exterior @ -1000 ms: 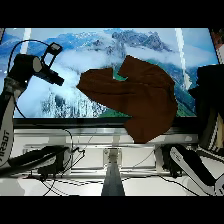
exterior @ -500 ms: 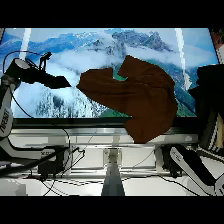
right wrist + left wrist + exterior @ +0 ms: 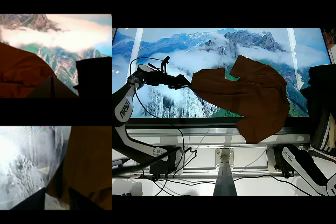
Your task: Fold the clothes and pants, and hang the long-sleeved shirts on hangers.
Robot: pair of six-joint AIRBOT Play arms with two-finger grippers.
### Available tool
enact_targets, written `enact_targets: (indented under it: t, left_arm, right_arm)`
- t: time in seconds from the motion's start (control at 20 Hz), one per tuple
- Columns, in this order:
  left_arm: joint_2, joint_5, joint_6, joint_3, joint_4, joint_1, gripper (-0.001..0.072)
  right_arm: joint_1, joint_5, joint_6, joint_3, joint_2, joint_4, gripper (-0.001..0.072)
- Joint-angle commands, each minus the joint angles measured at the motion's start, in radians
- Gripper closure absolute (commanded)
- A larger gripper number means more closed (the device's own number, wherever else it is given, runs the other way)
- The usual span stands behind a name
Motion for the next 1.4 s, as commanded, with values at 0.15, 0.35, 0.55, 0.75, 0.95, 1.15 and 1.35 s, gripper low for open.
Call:
enact_targets:
  t: [0.15,0.35,0.55,0.75,0.95,1.15,1.35]
  left_arm:
    - [-0.013,0.065,0.001,-0.001,0.018,-0.047,0.0499]
    - [-0.012,0.064,0.002,0.000,0.017,-0.084,0.0694]
    - [0.018,0.064,0.002,0.031,0.018,-0.070,0.0696]
    - [0.163,0.073,0.001,0.060,0.010,-0.010,0.0696]
    - [0.331,0.075,-0.003,0.056,0.010,0.116,0.0696]
    - [0.437,0.071,-0.030,0.011,0.010,0.235,0.0696]
    - [0.505,0.067,-0.029,-0.134,0.010,0.268,0.0696]
  right_arm:
    - [0.001,0.001,0.000,0.000,0.000,0.024,0.0693]
    - [0.000,0.003,0.000,-0.001,-0.010,-0.066,0.0693]
    - [-0.071,0.079,-0.018,-0.005,-0.097,-0.173,0.0694]
    - [-0.138,0.118,-0.094,-0.080,-0.219,-0.032,0.0693]
    - [-0.135,0.071,-0.229,-0.357,-0.223,0.217,0.0693]
    - [-0.135,0.072,-0.285,-0.687,-0.191,0.387,0.0693]
    - [-0.121,0.073,-0.325,-0.983,-0.149,0.591,0.0693]
